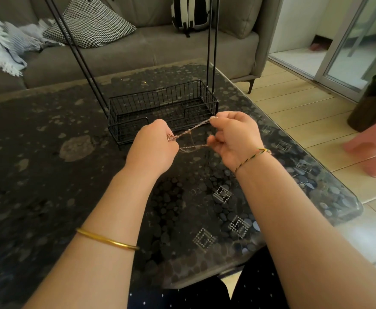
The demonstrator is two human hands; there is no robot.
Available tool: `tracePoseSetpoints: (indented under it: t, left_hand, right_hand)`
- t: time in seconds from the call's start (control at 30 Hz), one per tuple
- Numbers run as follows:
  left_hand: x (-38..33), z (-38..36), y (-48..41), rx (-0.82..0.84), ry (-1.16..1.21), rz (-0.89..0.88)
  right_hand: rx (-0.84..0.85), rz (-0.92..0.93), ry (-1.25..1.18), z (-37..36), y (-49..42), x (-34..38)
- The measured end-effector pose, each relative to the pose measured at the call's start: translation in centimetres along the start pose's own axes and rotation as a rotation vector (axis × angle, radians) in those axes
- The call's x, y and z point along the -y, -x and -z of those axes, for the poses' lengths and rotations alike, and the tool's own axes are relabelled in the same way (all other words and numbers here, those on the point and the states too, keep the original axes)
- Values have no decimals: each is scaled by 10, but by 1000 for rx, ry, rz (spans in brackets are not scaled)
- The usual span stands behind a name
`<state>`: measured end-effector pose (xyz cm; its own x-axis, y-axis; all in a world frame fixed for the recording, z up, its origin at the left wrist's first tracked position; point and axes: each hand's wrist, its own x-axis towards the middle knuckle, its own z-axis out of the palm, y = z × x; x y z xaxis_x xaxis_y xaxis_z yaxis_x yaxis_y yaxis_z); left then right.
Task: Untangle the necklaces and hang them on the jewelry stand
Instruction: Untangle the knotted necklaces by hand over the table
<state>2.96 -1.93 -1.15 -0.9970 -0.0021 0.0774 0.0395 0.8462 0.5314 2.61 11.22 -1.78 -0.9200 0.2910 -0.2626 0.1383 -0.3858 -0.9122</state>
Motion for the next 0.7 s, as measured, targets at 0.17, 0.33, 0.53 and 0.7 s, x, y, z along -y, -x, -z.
tracePoseSetpoints:
  t: [0.17,0.33,0.53,0.7]
  left_hand:
    - [-3,3,0,62,224,104]
    - [-10,11,-2,178,800,413]
    - [-5,14,0,251,1011,429]
    - [-4,18,3,323,1116,406]
  right_hand:
    - [34,1,228,1,2,2]
    - [122,-83,387,-1,5,5]
    - [202,-128,495,-5,8,2]
    - [295,-184,470,-6,12,3]
